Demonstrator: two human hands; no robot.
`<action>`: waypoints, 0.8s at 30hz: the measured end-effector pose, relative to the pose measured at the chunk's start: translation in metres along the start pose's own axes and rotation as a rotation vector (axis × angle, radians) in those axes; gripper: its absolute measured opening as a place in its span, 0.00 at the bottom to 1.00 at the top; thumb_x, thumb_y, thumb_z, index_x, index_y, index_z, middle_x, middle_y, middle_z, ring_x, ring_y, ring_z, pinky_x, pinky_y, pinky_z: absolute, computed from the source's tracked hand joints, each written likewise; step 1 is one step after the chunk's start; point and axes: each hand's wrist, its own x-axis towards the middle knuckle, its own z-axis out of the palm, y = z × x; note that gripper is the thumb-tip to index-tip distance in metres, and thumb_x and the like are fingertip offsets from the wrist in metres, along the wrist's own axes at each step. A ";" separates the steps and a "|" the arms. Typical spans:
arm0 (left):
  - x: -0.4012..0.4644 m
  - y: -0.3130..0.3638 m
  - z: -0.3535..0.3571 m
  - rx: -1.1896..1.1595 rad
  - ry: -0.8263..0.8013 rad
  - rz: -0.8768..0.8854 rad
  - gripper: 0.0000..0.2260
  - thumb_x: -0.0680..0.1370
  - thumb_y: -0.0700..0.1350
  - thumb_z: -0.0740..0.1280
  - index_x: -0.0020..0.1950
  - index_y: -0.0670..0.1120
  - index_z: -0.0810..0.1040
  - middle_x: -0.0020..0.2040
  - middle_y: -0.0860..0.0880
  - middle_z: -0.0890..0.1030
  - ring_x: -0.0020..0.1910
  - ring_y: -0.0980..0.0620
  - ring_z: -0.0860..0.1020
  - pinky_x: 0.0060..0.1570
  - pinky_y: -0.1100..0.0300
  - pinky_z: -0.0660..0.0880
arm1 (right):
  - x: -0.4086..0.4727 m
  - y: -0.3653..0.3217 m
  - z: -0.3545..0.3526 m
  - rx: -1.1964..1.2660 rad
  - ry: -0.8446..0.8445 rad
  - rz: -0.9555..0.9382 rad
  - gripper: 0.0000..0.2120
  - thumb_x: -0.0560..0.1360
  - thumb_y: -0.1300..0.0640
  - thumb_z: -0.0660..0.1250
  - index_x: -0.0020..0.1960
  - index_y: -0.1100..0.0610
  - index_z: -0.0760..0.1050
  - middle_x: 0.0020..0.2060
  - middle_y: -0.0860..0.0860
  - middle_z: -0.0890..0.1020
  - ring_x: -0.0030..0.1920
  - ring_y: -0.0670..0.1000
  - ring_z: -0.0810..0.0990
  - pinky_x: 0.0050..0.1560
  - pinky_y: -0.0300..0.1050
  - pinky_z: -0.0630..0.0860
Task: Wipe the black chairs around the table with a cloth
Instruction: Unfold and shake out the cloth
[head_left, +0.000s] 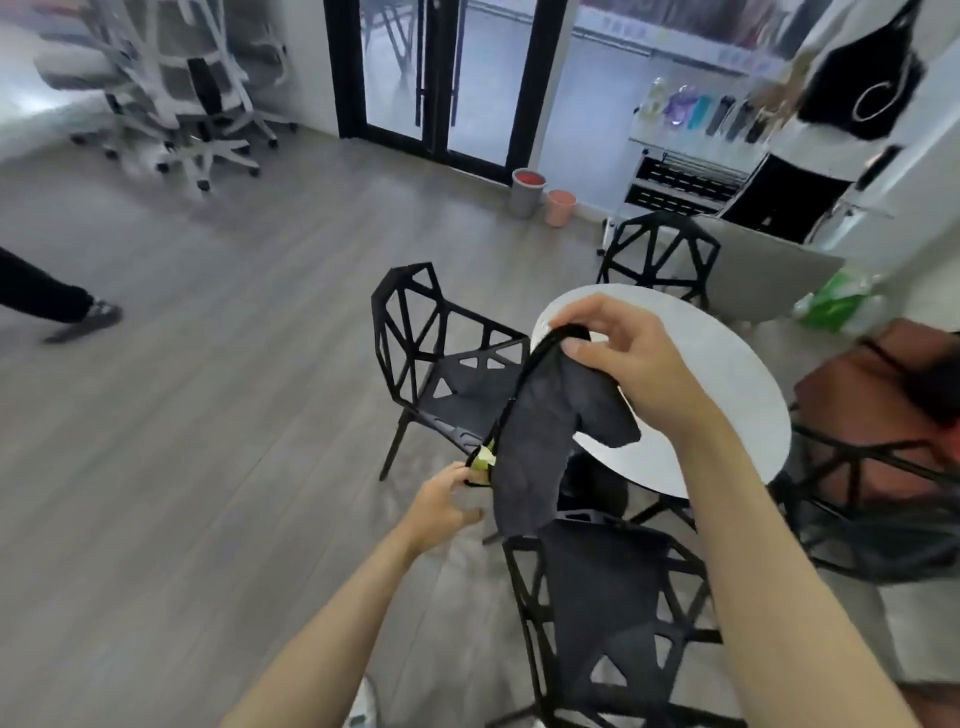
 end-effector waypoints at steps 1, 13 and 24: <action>0.006 0.001 -0.015 -0.036 -0.022 -0.003 0.20 0.72 0.43 0.80 0.63 0.52 0.82 0.62 0.60 0.79 0.63 0.61 0.77 0.57 0.73 0.69 | 0.005 -0.006 0.004 -0.022 0.008 0.005 0.11 0.79 0.73 0.66 0.55 0.62 0.80 0.53 0.52 0.84 0.59 0.53 0.81 0.53 0.46 0.79; 0.020 0.012 -0.120 -0.016 -0.149 0.143 0.17 0.71 0.47 0.81 0.35 0.43 0.74 0.33 0.51 0.77 0.34 0.56 0.74 0.38 0.56 0.71 | 0.005 0.009 -0.005 -0.085 0.537 0.106 0.16 0.79 0.68 0.66 0.60 0.53 0.84 0.59 0.55 0.85 0.64 0.59 0.80 0.65 0.57 0.77; 0.059 0.008 -0.218 0.336 0.093 0.308 0.24 0.71 0.49 0.81 0.29 0.44 0.68 0.24 0.50 0.70 0.25 0.57 0.65 0.28 0.65 0.60 | -0.032 0.135 -0.008 -0.097 0.745 0.407 0.09 0.74 0.63 0.77 0.51 0.53 0.85 0.49 0.50 0.86 0.55 0.53 0.84 0.46 0.55 0.85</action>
